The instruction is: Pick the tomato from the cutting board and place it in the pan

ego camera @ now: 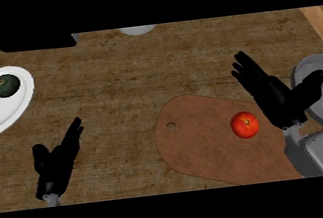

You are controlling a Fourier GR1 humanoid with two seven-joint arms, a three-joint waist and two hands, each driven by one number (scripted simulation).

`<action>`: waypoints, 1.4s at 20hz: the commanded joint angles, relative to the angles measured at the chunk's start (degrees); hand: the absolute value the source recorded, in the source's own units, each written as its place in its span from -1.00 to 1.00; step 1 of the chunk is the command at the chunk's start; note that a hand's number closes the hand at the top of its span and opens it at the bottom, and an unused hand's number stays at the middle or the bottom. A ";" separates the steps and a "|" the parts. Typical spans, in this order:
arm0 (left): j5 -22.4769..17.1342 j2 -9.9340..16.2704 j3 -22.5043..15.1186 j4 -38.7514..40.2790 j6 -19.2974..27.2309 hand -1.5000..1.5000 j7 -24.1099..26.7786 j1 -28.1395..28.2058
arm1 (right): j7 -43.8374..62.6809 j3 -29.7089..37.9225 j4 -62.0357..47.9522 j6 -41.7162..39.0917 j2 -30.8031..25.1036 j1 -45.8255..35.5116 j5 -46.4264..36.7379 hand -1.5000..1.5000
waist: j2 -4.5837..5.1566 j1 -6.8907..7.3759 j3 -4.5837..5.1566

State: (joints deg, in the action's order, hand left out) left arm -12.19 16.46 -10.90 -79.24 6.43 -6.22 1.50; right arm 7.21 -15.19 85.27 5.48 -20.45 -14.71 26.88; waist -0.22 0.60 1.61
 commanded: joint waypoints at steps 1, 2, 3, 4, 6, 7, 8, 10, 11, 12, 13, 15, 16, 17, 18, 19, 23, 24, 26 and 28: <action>1.31 -2.50 -1.62 -3.19 0.72 0.00 3.45 1.21 | -1.26 1.77 1.58 -7.35 -2.41 -1.34 2.55 1.00 | 0.12 -0.26 -1.63; 1.15 -1.82 -0.62 -5.17 0.36 0.00 4.42 -2.10 | -4.85 2.50 -2.18 -11.16 -1.24 -5.94 3.71 1.00 | 0.41 0.56 -1.69; 2.17 -2.33 -0.35 -4.69 1.07 0.00 7.49 -2.83 | -4.46 2.86 2.13 -15.14 -3.49 -6.65 5.84 1.00 | 0.23 0.09 -1.65; 2.46 -2.87 -0.54 -7.54 1.99 0.00 7.56 -4.43 | -6.18 3.41 3.29 -20.31 -4.73 -7.10 8.37 1.00 | 0.06 0.29 -1.79; 2.97 -3.17 -0.45 -10.62 1.46 0.00 10.96 -8.16 | -10.87 3.33 4.23 -26.90 -4.37 -9.19 10.34 1.00 | 0.14 1.09 -1.97; 2.55 -4.29 -2.16 -9.38 0.97 0.00 10.04 -5.52 | -9.88 3.46 1.56 -19.39 -17.48 -8.13 -9.17 1.00 | -0.35 -1.33 -1.40; 2.74 -4.58 -2.13 -11.67 1.50 0.00 9.98 -6.11 | -15.27 10.35 -5.82 -21.93 -15.18 -3.95 -1.11 1.00 | 0.54 -0.52 -1.82; 5.00 -7.16 -4.26 -11.15 3.43 0.00 12.05 -4.84 | -24.99 11.92 -9.24 -33.15 -16.44 0.42 1.83 -1.00 | 0.54 -0.60 -1.81; 3.98 -6.03 -2.77 -10.07 2.02 0.00 12.02 -5.48 | -26.62 12.93 -9.25 -37.77 -17.96 1.03 3.44 -1.00 | 0.43 -0.78 -1.74; 2.96 -5.54 -1.45 -9.96 1.30 0.00 12.33 -6.55 | -29.77 13.53 -13.44 -41.50 -19.96 0.52 1.65 -1.00 | 0.62 -0.38 -1.77; 3.00 -4.82 -2.26 -9.26 -0.54 0.00 15.36 -2.82 | -33.64 12.84 -12.44 -42.61 -21.45 1.67 -2.89 -1.00 | 0.52 -0.31 -1.74; 4.94 -6.34 -3.28 -8.70 1.55 0.00 12.59 -6.50 | -38.94 13.79 -16.07 -41.59 -22.97 -0.45 -9.86 -1.00 | 0.59 -0.20 -1.75; 4.69 -7.35 -3.25 -11.01 2.72 0.00 10.64 -7.28 | -40.67 13.81 -16.29 -40.90 -22.86 -0.86 -11.97 -1.00 | 0.43 -0.15 -1.73; 3.71 -5.55 -1.94 -10.63 0.61 0.00 12.32 -5.20 | -42.02 13.06 -16.25 -40.18 -22.43 -1.62 -14.68 -1.00 | 0.38 0.02 -1.69; 3.81 -5.77 -1.85 -8.43 -0.10 0.00 13.51 -6.28 | -44.53 14.33 -22.29 -41.94 -24.03 -5.15 -15.93 -1.00 | 0.63 0.49 -1.71; 5.29 -6.92 -3.58 -7.94 0.80 0.00 13.72 -4.96 | -45.18 12.62 -18.83 -41.09 -24.18 -4.00 -18.47 -1.00 | 0.46 0.08 -1.68; 6.49 -7.99 -4.34 -8.99 1.68 0.00 14.80 -4.30 | -40.62 8.14 -16.58 -40.71 -25.69 -8.72 -23.60 -1.00 | 0.40 0.32 -1.62; 4.67 -7.30 -2.65 -7.75 0.13 0.00 13.34 -5.74 | -38.03 6.88 -15.41 -40.40 -24.30 -9.81 -23.93 -1.00 | 0.37 0.09 -1.60; 5.78 -8.06 -3.23 -8.17 0.97 0.00 14.59 -5.58 | -35.95 3.55 -16.40 -38.76 -22.36 -13.27 -28.14 -1.00 | 0.45 0.64 -1.60; 5.85 -6.75 -2.64 -10.98 1.13 0.00 11.57 -4.96 | -34.73 3.60 -13.14 -40.79 -25.92 -11.68 -29.44 -1.00 | 0.18 -0.09 -1.60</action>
State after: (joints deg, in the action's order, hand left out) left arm -6.65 9.25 -14.01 -89.05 7.59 6.37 -3.88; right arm -28.32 -9.04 69.93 -33.23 -45.06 -25.07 2.14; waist 0.12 0.85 -0.01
